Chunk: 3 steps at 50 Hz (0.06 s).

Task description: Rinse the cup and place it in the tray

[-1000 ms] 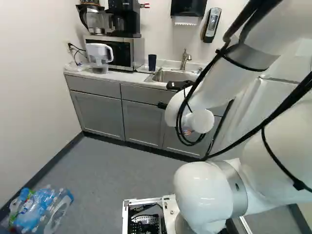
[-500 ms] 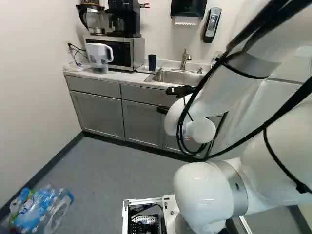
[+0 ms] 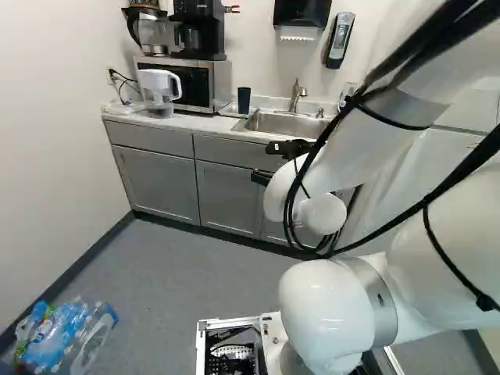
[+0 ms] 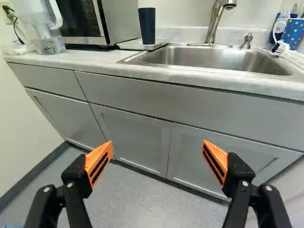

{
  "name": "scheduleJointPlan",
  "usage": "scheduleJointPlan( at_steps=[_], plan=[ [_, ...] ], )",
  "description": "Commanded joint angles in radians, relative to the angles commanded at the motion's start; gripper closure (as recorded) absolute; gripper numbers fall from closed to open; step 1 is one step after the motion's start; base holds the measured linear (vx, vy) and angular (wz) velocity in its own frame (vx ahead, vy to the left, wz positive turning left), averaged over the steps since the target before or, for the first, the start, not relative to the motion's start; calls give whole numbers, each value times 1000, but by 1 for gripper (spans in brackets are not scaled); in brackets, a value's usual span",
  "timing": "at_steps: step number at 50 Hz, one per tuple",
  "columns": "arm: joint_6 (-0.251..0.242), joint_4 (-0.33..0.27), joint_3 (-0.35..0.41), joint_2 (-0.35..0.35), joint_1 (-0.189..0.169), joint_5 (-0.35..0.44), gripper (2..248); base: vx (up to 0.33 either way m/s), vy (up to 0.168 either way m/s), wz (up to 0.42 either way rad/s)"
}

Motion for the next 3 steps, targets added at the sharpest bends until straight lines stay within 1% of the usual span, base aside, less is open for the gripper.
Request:
scheduleJointPlan(
  at_steps=[3],
  plan=[
    [0, 0, 0, 0, 0, 0, 3, 0, 0, 0]
  ],
)
